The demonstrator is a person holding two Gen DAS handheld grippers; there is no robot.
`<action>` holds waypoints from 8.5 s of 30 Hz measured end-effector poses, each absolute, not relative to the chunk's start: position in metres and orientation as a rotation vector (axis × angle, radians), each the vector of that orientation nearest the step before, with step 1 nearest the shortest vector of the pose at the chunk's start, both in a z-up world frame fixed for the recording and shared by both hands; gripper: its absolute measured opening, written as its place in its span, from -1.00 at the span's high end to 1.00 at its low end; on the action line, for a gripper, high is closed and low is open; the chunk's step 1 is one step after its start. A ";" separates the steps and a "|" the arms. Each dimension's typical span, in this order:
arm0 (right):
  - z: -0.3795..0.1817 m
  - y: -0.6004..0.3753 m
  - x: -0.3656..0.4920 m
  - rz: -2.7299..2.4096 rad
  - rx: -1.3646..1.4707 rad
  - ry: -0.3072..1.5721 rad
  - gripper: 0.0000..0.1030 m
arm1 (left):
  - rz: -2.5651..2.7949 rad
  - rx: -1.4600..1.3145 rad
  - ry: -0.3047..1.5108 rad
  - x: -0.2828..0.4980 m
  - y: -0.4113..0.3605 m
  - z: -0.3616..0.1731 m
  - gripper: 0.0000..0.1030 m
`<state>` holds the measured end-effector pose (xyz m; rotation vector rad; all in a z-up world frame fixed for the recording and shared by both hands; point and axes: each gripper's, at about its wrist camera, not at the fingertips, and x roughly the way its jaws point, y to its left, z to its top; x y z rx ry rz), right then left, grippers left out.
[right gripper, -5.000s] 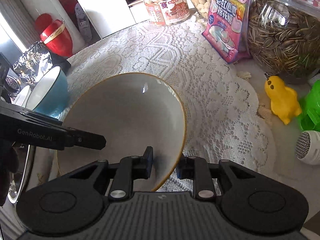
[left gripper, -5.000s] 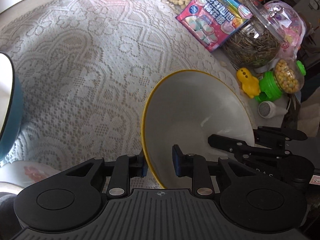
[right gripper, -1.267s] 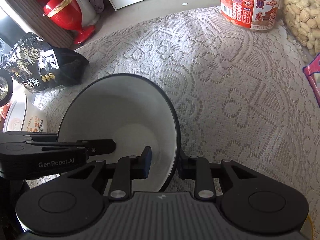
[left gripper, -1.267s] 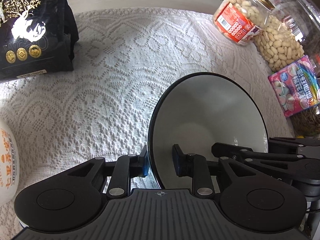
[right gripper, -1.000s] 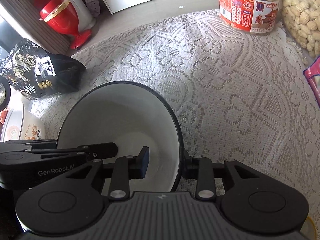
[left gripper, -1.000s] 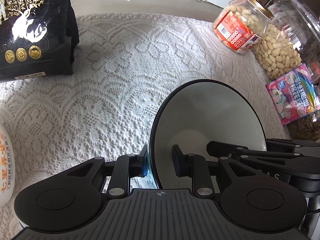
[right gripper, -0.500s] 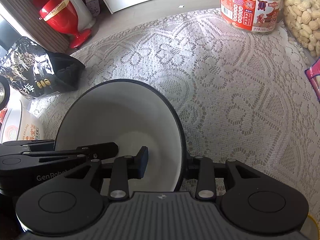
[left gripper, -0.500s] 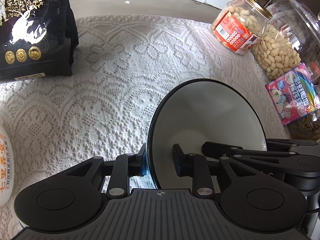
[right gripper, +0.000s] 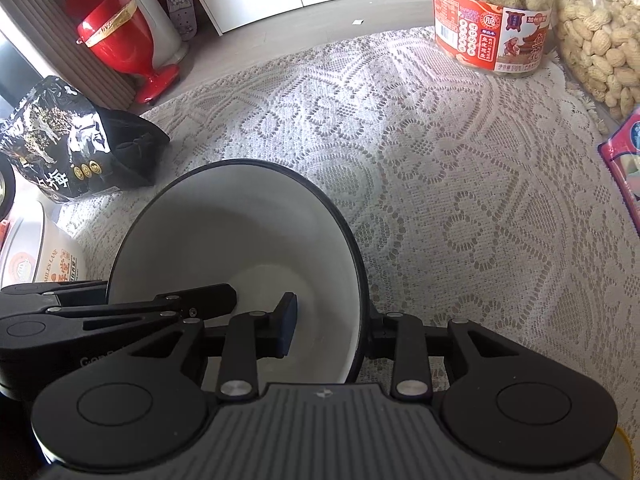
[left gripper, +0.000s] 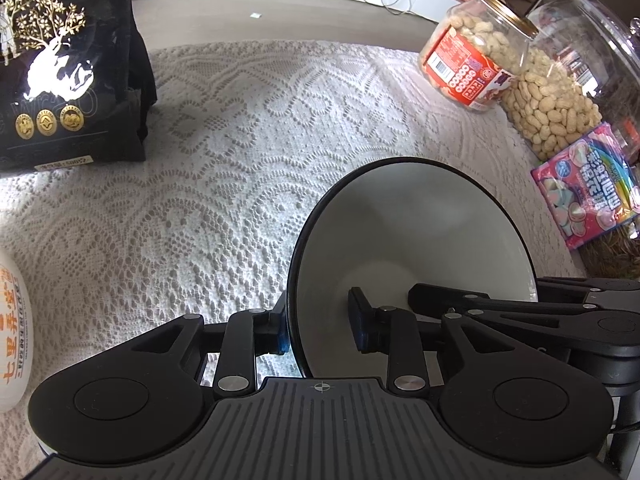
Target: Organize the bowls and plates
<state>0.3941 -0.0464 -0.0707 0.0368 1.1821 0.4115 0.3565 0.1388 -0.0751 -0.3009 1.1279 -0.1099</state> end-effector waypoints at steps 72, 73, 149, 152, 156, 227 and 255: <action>0.057 0.000 0.265 0.523 -0.162 0.922 0.19 | 0.468 -0.472 0.553 0.178 0.320 0.034 0.53; 0.056 0.019 0.268 0.551 -0.160 0.924 0.18 | 0.482 -0.483 0.547 0.179 0.326 0.030 0.53; 0.006 -0.226 0.268 0.259 0.065 0.987 0.64 | -0.160 -0.276 0.929 0.224 0.030 0.021 0.48; 0.022 -0.228 0.255 0.249 0.059 0.928 0.57 | -0.162 -0.239 0.913 0.217 0.028 0.026 0.48; 0.050 -0.225 0.228 0.239 0.042 0.822 0.51 | -0.180 -0.213 0.883 0.204 0.029 0.035 0.48; -0.065 -0.061 0.189 0.616 0.170 1.010 0.01 | 0.040 -0.516 1.042 0.169 0.216 -0.073 0.16; 0.006 -0.275 0.210 0.374 0.299 0.710 -0.32 | -0.154 -0.457 0.864 0.211 0.035 -0.001 0.16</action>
